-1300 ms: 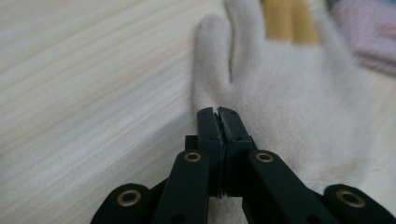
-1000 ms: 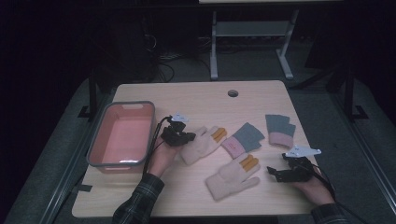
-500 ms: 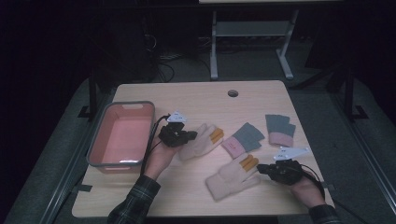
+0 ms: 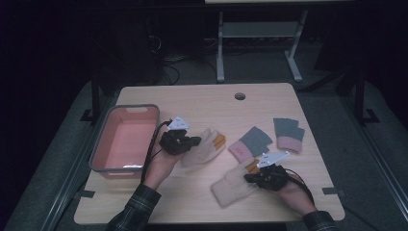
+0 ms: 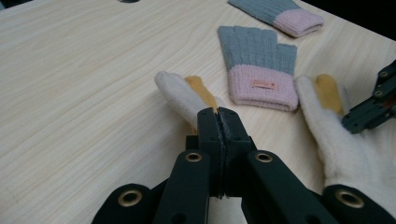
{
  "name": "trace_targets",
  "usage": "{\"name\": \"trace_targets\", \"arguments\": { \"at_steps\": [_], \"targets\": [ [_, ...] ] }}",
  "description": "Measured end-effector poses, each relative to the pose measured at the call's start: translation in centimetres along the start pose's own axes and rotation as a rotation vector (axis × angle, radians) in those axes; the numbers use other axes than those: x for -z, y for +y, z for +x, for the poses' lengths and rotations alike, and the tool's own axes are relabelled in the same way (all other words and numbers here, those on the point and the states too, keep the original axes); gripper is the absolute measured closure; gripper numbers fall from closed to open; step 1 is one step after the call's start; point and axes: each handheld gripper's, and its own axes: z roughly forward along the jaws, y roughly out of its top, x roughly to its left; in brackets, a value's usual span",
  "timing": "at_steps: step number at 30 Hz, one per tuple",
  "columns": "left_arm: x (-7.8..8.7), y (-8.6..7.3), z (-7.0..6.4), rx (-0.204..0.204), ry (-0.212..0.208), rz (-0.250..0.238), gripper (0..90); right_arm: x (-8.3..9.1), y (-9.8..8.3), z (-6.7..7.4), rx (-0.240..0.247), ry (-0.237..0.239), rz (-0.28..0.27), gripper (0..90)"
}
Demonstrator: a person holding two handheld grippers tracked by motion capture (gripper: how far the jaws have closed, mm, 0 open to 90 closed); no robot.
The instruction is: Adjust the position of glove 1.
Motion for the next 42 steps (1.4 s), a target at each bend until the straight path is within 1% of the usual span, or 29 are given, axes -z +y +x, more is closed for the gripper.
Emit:
{"name": "trace_targets", "arguments": {
  "at_steps": [4, 5, 6, 7, 9, 10, 13, 15, 18, 19, 23, 27, 28, 29, 32, 35, 39, 41, 42],
  "targets": [
    [0.6, -0.2, -0.2, -0.02, 0.007, 0.0, 89.0, -0.9, 0.8, 0.3, 0.003, 0.006, -0.002, 89.9],
    [0.7, -0.2, -0.4, -0.018, 0.011, -0.008, 89.0, -1.1, 1.0, 0.3, 0.009, 0.005, 0.0, 89.8],
    [0.9, -0.2, -0.5, -0.03, 0.016, -0.003, 89.0, -1.3, 1.2, 0.4, 0.013, 0.004, 0.0, 89.8],
    [1.1, -0.3, -0.7, -0.031, 0.018, -0.013, 89.0, -1.4, 1.4, 0.4, 0.013, 0.003, 0.003, 89.9],
    [1.4, -0.3, -1.1, -0.042, 0.015, -0.021, 88.9, -1.7, 1.6, 0.6, 0.02, 0.002, 0.003, 89.8],
    [1.4, -0.4, -1.4, -0.047, 0.009, -0.028, 88.9, -1.8, 1.7, 0.6, 0.031, -0.001, 0.001, 89.8],
    [1.3, -0.3, -2.5, -0.085, -0.006, -0.031, 89.0, -1.8, 1.6, 0.7, 0.032, -0.001, 0.0, 89.8],
    [1.2, 0.0, -2.9, -0.112, -0.009, -0.028, 89.0, -1.8, 1.6, 0.6, 0.027, 0.002, 0.0, 89.8],
    [0.9, 0.4, -3.6, -0.133, -0.022, -0.038, 89.0, -1.8, 1.6, 0.6, 0.02, 0.003, 0.0, 89.8],
    [0.8, 0.6, -3.9, -0.149, -0.02, -0.038, 89.0, -1.8, 1.6, 0.6, 0.02, 0.004, 0.0, 89.8],
    [0.7, 1.5, -4.8, -0.191, -0.021, -0.059, 89.0, -1.8, 1.6, 0.6, 0.02, 0.005, -0.001, 89.8],
    [1.0, 2.3, -5.5, -0.21, -0.036, -0.087, 89.0, -1.8, 1.6, 0.6, 0.019, 0.006, -0.002, 89.8],
    [1.1, 2.4, -5.8, -0.225, -0.043, -0.098, 89.0, -1.8, 1.6, 0.6, 0.019, 0.006, -0.002, 89.8],
    [1.1, 2.4, -5.9, -0.231, -0.048, -0.108, 89.0, -1.8, 1.6, 0.6, 0.018, 0.006, -0.002, 89.8],
    [0.8, 2.3, -6.3, -0.267, -0.062, -0.116, 89.0, -1.8, 1.5, 0.6, 0.018, 0.007, -0.003, 89.8],
    [0.4, 2.1, -6.7, -0.29, -0.081, -0.113, 89.0, -1.8, 1.5, 0.6, 0.016, 0.006, -0.001, 89.8],
    [-0.2, 1.7, -7.0, -0.306, -0.081, -0.089, 89.0, -1.8, 1.5, 0.6, 0.012, 0.006, -0.002, 89.8],
    [-0.5, 1.2, -7.0, -0.305, -0.086, -0.066, 89.0, -1.8, 1.5, 0.6, 0.012, 0.006, -0.002, 89.8],
    [-0.6, 0.9, -7.0, -0.325, -0.079, -0.045, 88.9, -1.8, 1.5, 0.6, 0.009, 0.006, -0.001, 89.8]
  ]
}}
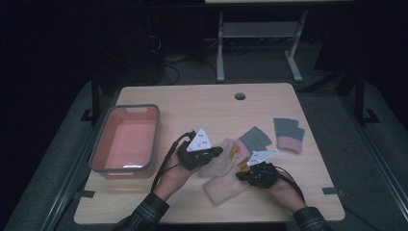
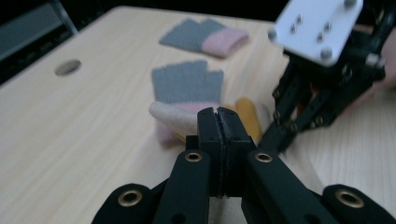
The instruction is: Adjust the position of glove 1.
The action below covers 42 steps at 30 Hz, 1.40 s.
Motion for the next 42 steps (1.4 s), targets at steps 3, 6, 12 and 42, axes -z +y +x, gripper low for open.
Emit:
{"name": "trace_targets", "arguments": {
  "at_steps": [3, 6, 12, 42],
  "targets": [
    [-0.1, -0.7, 0.0, -0.032, 0.039, 0.05, 88.9, 0.0, 0.0, 0.0, 0.0, 0.001, 0.0, 89.8],
    [0.1, -1.4, 0.7, -0.012, 0.054, 0.053, 88.9, 0.0, 0.0, 0.0, 0.0, 0.001, 0.001, 89.8],
    [0.1, -1.6, 1.5, -0.003, 0.047, 0.031, 88.9, 0.0, 0.0, 0.0, 0.003, 0.0, 0.002, 89.8],
    [-0.1, -1.3, -1.9, -0.036, -0.073, 0.002, 88.9, 0.1, 0.0, 0.1, -0.006, 0.005, 0.007, 89.8]
  ]
}}
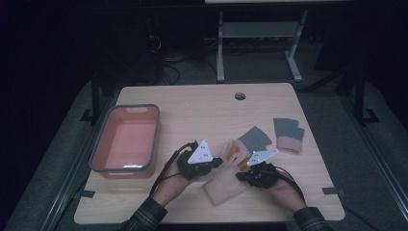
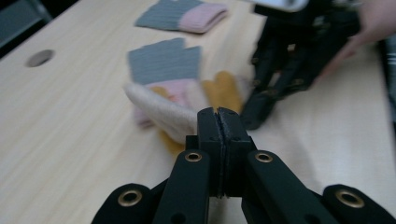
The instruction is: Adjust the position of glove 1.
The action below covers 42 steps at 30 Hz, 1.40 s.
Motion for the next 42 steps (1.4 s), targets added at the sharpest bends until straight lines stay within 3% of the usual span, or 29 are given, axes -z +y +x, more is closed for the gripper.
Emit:
{"name": "trace_targets", "arguments": {
  "at_steps": [8, 11, 16, 19, 21, 23, 24, 28, 29, 30, 32, 33, 34, 35, 39, 42],
  "targets": [
    [-0.8, -0.5, -1.8, 0.021, -0.091, -0.001, 88.8, 0.0, 0.0, -0.1, -0.007, 0.005, 0.001, 89.8],
    [-1.2, -0.6, -2.3, 0.011, -0.104, 0.007, 88.8, 0.0, -0.1, -0.1, -0.007, 0.006, 0.0, 89.8],
    [-1.9, -0.9, -2.6, 0.029, -0.136, 0.017, 88.5, 0.3, -0.1, -0.3, -0.003, 0.001, -0.003, 89.8],
    [-2.3, -1.1, -2.8, 0.036, -0.157, 0.018, 84.7, 1.2, -0.5, -0.8, -0.025, -0.017, -0.015, 89.8],
    [-2.3, -1.1, -2.7, 0.065, -0.168, 0.006, 77.9, 1.8, -0.8, -1.2, -0.036, -0.032, -0.023, 89.7],
    [-2.2, -1.1, -2.5, 0.074, -0.165, 0.001, 70.7, 2.5, -1.1, -1.6, -0.048, -0.05, -0.031, 89.6],
    [-1.8, -1.1, -2.1, 0.097, -0.156, -0.014, 70.7, 2.5, -1.1, -1.6, -0.048, -0.05, -0.031, 89.6],
    [-1.6, -1.3, -1.3, 0.131, -0.109, 0.0, 65.7, 3.9, -1.7, -2.4, -0.071, -0.09, -0.055, 86.4],
    [-1.9, -1.4, -0.8, 0.167, -0.083, 0.019, 59.6, 4.5, -2.1, -2.7, -0.083, -0.103, -0.06, 81.5],
    [-2.1, -1.5, -0.6, 0.177, -0.064, 0.038, 56.4, 4.7, -2.2, -2.8, -0.088, -0.108, -0.058, 78.6],
    [-2.7, -1.7, -0.3, 0.199, -0.056, 0.057, 51.5, 5.0, -2.7, -3.1, -0.1, -0.127, -0.057, 66.3],
    [-2.7, -1.7, -0.3, 0.199, -0.056, 0.057, 49.7, 5.0, -2.7, -3.1, -0.1, -0.127, -0.057, 66.3],
    [-3.0, -1.8, -0.3, 0.212, -0.059, 0.063, 47.4, 5.2, -3.2, -3.5, -0.107, -0.157, -0.05, 56.8],
    [-3.6, -1.8, -0.6, 0.21, -0.072, 0.068, 45.4, 5.2, -3.4, -3.6, -0.124, -0.169, -0.046, 50.7],
    [-4.8, -1.9, -0.9, 0.201, -0.03, 0.12, 40.0, 5.3, -3.8, -4.3, -0.148, -0.206, -0.046, 41.0],
    [-5.5, -2.2, -0.8, 0.188, -0.012, 0.146, 50.4, 5.1, -3.8, -4.4, -0.147, -0.217, -0.048, 39.9]
  ]
}}
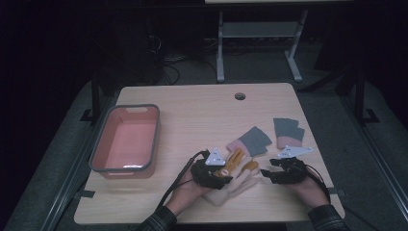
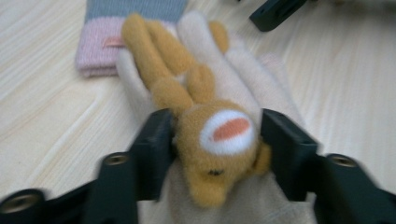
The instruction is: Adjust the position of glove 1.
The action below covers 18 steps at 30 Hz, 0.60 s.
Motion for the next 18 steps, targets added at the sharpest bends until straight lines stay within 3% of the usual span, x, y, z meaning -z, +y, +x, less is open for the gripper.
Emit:
{"name": "trace_targets", "arguments": {
  "at_steps": [4, 7, 12, 15, 18],
  "targets": [
    [0.4, 0.1, 0.1, -0.023, -0.001, -0.02, 59.1, -0.2, -0.1, 0.0, 0.006, -0.006, 0.005, 39.6],
    [1.2, 0.4, 0.2, -0.036, -0.033, -0.059, 60.4, -0.2, -0.1, 0.0, 0.001, -0.007, 0.004, 39.6],
    [2.3, 1.4, 0.4, -0.116, -0.099, -0.084, 60.4, -0.2, -0.1, 0.0, -0.002, -0.008, 0.009, 39.8],
    [2.1, 1.7, 0.3, -0.162, -0.115, -0.088, 60.3, -0.2, -0.1, 0.0, -0.002, -0.011, 0.009, 39.8],
    [1.7, 1.9, 0.0, -0.175, -0.126, -0.084, 60.1, -0.2, -0.1, 0.0, 0.002, -0.013, 0.003, 40.0]
  ]
}}
